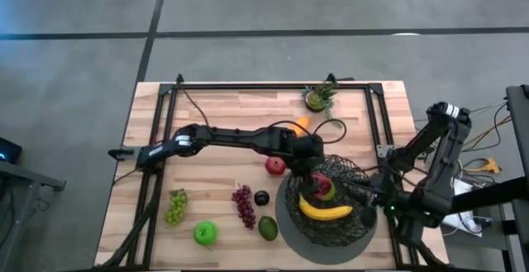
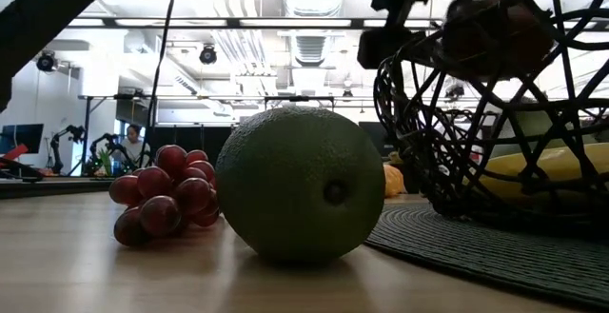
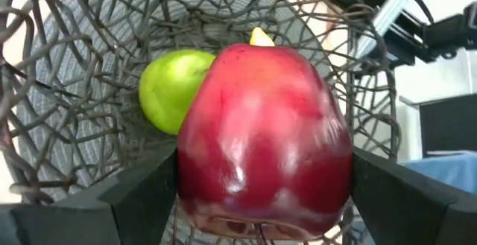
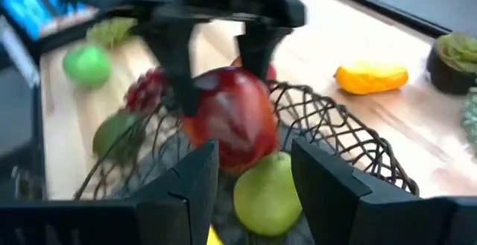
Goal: Build produce basket
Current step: Put the red apple into the black wire basket, then put the pomegranate into the black wire basket
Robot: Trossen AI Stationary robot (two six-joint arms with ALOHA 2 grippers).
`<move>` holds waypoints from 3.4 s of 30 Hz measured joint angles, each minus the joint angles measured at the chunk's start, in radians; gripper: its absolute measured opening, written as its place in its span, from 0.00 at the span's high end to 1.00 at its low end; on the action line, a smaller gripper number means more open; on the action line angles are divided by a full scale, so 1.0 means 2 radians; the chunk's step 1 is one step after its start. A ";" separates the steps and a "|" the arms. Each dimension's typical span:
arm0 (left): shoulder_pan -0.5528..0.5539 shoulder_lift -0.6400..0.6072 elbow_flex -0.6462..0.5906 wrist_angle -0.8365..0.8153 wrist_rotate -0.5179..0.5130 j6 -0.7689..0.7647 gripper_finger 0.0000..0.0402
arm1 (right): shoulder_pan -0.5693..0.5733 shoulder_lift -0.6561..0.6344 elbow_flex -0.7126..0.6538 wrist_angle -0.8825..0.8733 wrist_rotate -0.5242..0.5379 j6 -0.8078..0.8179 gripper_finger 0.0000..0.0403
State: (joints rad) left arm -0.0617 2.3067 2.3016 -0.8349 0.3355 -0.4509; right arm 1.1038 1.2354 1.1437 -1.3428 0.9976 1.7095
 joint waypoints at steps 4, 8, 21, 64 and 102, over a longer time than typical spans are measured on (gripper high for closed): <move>0.000 -0.005 0.000 -0.004 0.000 0.014 0.16 | -0.017 -0.009 -0.047 0.044 0.027 0.043 0.62; -0.001 -0.007 0.000 -0.004 -0.001 0.038 0.16 | -0.035 -0.027 -0.086 0.139 0.046 0.021 0.62; -0.008 -0.007 -0.007 -0.010 -0.004 0.072 0.16 | -0.144 -0.045 -0.166 0.370 -0.025 -0.115 0.93; 0.006 -0.008 -0.008 -0.016 -0.017 0.100 0.16 | -0.180 -0.028 -0.196 0.451 -0.124 -0.197 0.98; -0.028 -0.173 -0.074 -0.115 -0.301 0.071 0.16 | -0.190 -0.081 -0.159 0.456 -0.137 -0.282 0.98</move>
State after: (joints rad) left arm -0.1176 1.9615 2.1535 -1.0645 -0.2661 -0.3089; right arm 0.7243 1.0736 0.8250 -0.4307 0.7246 1.1450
